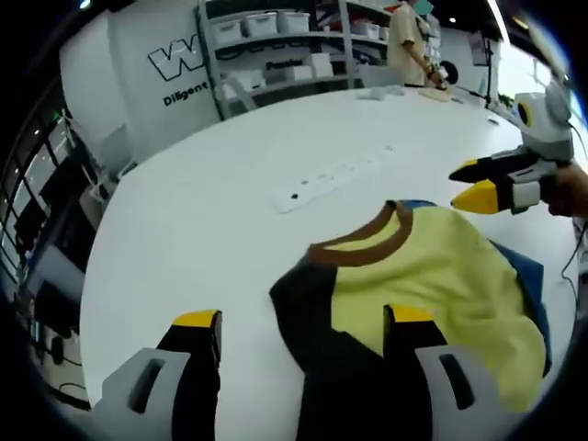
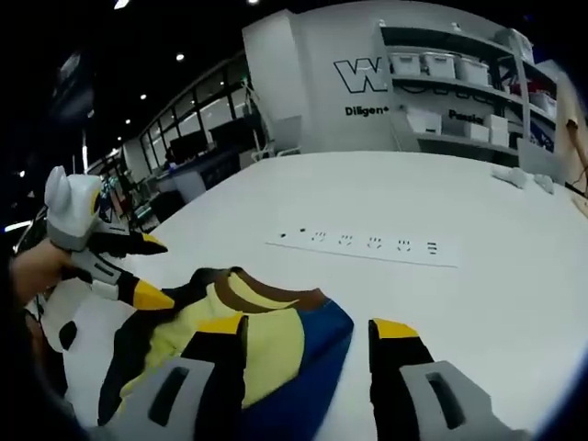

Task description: Fold the garment on the visible template until the final outline fits inside the template.

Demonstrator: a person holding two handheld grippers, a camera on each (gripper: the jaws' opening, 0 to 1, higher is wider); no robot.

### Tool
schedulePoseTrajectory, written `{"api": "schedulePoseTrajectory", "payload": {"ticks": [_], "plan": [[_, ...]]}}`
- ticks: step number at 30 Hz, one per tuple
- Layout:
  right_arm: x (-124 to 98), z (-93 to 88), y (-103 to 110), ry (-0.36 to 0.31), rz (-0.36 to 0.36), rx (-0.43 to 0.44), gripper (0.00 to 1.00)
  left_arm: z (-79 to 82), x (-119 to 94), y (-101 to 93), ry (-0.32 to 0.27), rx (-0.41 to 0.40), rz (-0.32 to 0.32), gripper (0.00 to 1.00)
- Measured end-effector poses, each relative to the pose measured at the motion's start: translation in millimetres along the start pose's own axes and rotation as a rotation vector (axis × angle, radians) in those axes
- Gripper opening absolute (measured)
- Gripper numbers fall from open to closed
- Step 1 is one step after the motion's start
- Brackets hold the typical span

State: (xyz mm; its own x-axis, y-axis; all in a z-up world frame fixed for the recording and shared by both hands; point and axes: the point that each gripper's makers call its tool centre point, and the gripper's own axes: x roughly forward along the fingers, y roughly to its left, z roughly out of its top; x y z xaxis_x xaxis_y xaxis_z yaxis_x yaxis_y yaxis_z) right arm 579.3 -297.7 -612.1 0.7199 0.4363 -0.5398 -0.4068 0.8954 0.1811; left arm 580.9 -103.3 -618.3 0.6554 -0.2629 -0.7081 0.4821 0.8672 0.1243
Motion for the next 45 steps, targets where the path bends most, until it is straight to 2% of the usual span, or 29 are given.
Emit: {"api": "schedulePoseTrajectory", "payload": {"ticks": [3,9,12,19,30,40,45], "plan": [[-7,-1.0,10,0.006,0.026,-0.013,0.64,2.6,-9,-5.4,-0.014,0.017,-0.004,0.85],[-22,-7.3,30,0.010,0.083,-0.033,0.80,2.5,-27,-22.8,-0.033,0.019,-0.047,0.94],[-28,-9.8,37,0.008,0.101,-0.017,0.82,-2.5,-33,-31.8,-0.029,0.025,-0.063,0.95],[-47,-16.9,50,0.002,0.128,-0.046,0.85,-18.3,-45,-43.6,-0.022,0.009,-0.068,0.96],[-75,-41.1,72,0.000,0.132,-0.138,0.82,-41.6,-59,-55.5,-0.017,-0.041,-0.103,0.88],[-93,-64.8,96,0.022,0.133,-0.211,0.77,-61.1,-69,-74.5,-0.010,-0.037,-0.139,0.79],[-100,-75.9,106,0.034,0.139,-0.221,0.76,-67.1,-73,-82.3,-0.002,-0.040,-0.153,0.72]]}}
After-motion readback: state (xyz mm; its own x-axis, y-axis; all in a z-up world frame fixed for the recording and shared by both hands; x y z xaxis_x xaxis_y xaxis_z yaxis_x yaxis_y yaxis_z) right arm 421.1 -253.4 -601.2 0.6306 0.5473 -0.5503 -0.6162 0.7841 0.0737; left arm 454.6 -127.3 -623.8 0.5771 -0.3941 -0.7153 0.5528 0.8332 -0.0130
